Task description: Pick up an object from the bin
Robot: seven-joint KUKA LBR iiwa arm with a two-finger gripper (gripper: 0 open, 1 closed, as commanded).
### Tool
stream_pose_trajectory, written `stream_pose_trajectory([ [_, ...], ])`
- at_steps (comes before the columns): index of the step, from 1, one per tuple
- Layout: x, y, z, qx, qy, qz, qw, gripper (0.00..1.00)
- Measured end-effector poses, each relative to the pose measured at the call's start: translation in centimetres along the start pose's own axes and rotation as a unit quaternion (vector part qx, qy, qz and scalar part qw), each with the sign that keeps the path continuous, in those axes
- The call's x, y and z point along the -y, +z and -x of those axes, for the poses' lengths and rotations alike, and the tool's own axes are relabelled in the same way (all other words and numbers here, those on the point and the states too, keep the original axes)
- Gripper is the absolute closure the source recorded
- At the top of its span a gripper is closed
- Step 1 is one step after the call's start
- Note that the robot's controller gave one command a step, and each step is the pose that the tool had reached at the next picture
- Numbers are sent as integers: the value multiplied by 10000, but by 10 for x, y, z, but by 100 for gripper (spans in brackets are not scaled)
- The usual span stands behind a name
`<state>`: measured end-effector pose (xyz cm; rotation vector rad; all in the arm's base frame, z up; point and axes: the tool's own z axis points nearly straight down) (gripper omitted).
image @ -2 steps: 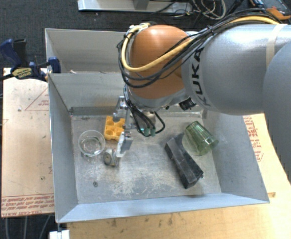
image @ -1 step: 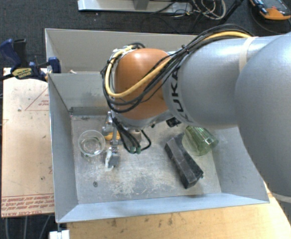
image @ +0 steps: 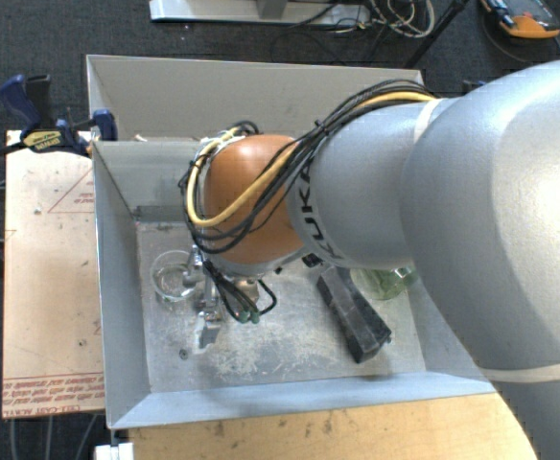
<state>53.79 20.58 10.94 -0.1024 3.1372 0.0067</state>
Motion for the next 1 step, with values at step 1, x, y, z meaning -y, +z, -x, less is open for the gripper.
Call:
stream_pose_trajectory([
  [1,10,26,23,-3,20,30,10000,100],
])
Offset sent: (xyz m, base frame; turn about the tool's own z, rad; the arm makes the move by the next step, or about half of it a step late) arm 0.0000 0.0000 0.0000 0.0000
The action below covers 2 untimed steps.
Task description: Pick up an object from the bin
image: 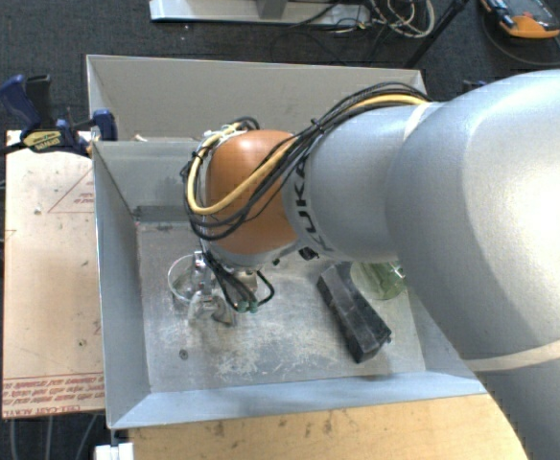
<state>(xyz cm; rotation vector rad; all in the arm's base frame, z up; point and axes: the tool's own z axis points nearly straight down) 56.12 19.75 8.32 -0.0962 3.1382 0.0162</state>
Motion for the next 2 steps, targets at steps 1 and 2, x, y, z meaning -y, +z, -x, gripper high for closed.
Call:
stream_pose_trajectory([
  [1,0,0,0,11,1,3,10000,100],
  [2,-16,-123,7,-12,-1773,-40,9842,100],
])
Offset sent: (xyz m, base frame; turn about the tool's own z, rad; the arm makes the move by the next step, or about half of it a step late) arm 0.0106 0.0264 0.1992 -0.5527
